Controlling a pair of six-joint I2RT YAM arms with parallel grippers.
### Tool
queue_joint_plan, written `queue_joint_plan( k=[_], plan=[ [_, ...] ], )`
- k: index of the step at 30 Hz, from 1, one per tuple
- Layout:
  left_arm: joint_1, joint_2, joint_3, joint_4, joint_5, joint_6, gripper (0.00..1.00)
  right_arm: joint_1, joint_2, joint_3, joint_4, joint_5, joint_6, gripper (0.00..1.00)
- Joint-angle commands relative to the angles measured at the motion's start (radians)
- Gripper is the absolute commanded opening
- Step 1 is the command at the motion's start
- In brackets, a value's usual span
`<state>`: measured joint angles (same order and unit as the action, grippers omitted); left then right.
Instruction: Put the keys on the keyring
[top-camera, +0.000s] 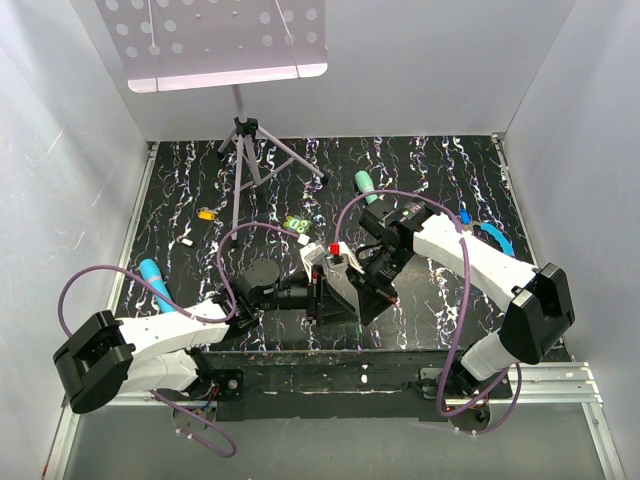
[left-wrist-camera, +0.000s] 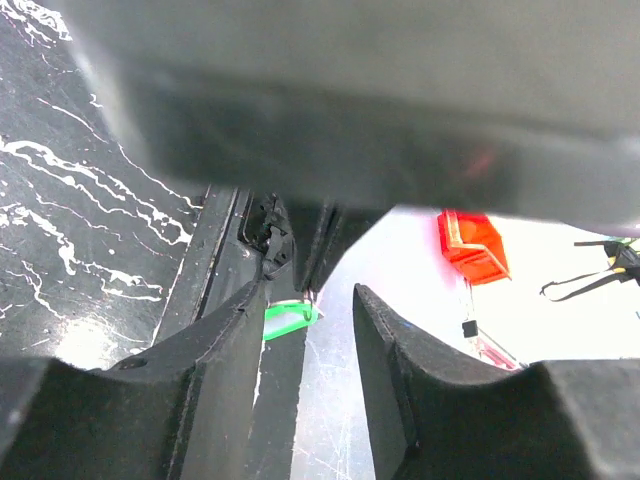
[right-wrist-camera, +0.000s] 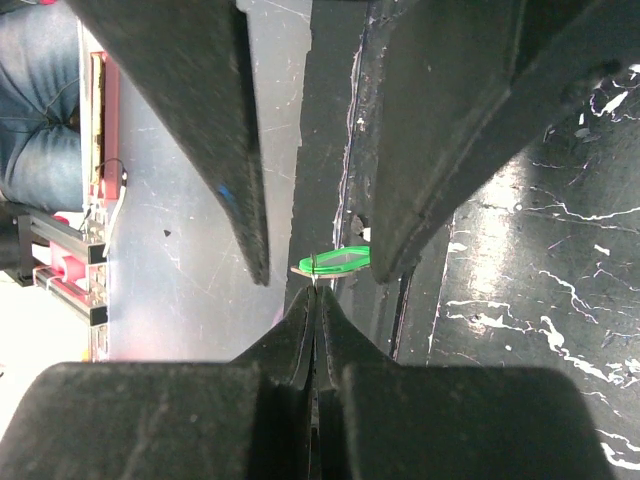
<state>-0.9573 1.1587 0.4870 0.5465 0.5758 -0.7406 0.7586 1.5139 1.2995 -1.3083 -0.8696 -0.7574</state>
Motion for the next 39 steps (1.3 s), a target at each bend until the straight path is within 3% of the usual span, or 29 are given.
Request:
queue_joint_plan(
  k=[1, 23, 39],
  plan=[
    [0.008, -0.074, -0.033, 0.021, -0.013, 0.001, 0.41, -0.005, -0.001, 0.012, 0.004, -0.04, 0.0, 0.01],
    [0.012, -0.025, -0.05, 0.086, 0.012, -0.023, 0.4, -0.019, 0.011, 0.026, -0.005, -0.069, -0.005, 0.01],
    [0.011, 0.004, -0.054, 0.115, 0.035, -0.032, 0.32, -0.033, 0.012, 0.026, 0.017, -0.071, 0.02, 0.01]
  ],
)
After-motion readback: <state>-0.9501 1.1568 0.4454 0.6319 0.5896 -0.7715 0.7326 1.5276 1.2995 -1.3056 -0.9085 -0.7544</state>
